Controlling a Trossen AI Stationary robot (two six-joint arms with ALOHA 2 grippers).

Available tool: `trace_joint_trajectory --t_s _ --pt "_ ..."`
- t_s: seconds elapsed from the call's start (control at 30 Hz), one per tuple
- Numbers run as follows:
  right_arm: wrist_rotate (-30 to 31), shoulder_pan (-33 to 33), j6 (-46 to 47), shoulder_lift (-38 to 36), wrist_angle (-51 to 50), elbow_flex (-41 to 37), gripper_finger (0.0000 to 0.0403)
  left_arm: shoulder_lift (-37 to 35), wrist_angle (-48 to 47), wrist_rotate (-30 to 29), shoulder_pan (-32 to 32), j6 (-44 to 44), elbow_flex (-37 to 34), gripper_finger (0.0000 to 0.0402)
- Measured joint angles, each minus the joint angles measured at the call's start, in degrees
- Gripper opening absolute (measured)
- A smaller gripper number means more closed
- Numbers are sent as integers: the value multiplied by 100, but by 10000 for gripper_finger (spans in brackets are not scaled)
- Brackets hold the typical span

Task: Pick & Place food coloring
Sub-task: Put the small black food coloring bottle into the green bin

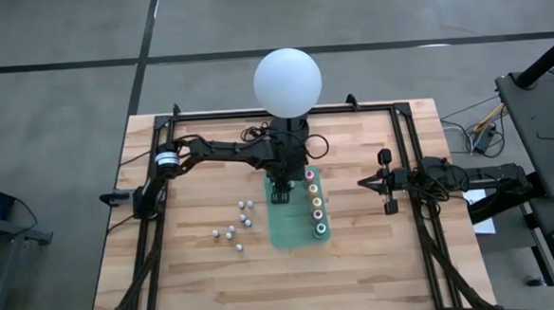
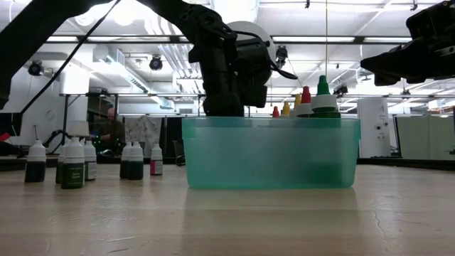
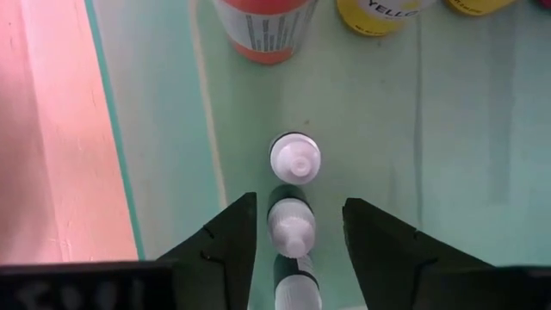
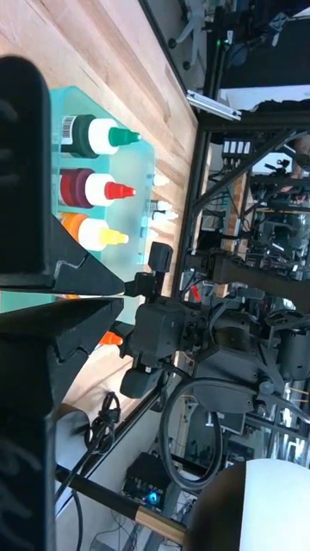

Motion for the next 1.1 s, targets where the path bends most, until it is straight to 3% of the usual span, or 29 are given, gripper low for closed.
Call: trace_joint_trajectory --t_s 0.33,0.67,1.1 --pt "-2 -4 8 0 2 2 9 -63 -206 -58 1 2 24 147" --pt "0 -4 10 2 2 2 9 -87 -411 -128 9 31 521 147" --pt "2 0 9 22 3 2 9 -747 -557 -204 11 -34 754 147"
